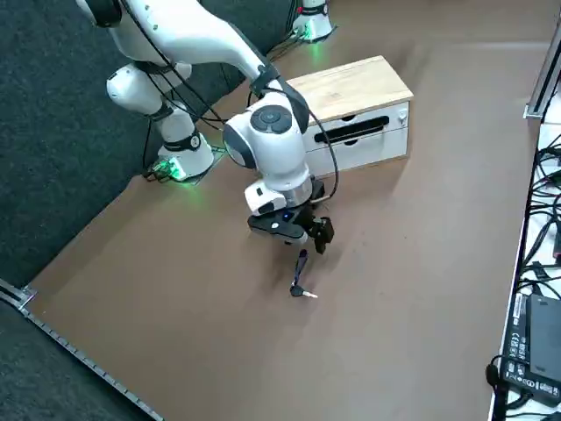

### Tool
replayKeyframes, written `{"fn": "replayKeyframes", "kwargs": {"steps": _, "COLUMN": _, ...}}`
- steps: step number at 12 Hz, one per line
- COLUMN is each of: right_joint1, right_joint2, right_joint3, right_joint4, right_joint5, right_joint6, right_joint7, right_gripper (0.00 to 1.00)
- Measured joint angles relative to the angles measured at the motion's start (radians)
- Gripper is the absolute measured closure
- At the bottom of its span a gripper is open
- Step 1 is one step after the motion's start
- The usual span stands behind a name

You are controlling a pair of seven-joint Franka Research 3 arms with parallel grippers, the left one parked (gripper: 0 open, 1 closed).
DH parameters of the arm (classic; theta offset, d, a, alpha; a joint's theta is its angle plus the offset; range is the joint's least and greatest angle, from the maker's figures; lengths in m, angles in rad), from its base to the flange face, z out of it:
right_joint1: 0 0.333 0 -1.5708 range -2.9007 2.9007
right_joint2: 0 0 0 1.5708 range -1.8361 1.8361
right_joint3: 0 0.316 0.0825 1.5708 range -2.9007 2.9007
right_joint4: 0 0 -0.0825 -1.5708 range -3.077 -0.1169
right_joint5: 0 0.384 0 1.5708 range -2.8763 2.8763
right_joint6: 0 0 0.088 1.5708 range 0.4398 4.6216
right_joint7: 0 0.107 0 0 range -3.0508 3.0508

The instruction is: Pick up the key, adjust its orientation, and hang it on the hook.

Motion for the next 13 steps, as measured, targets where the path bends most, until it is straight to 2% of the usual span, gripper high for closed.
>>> {"fn": "replayKeyframes", "kwargs": {"steps": 5, "right_joint1": 0.0, "right_joint2": 0.067, "right_joint3": 0.002, "right_joint4": -0.031, "right_joint5": 0.0, "right_joint6": 0.102, "right_joint7": 0.0, "right_gripper": 0.0}}
{"fn": "replayKeyframes", "kwargs": {"steps": 13, "right_joint1": 0.0, "right_joint2": 0.082, "right_joint3": 0.003, "right_joint4": -0.032, "right_joint5": 0.0, "right_joint6": 0.112, "right_joint7": 0.0, "right_gripper": 0.03}}
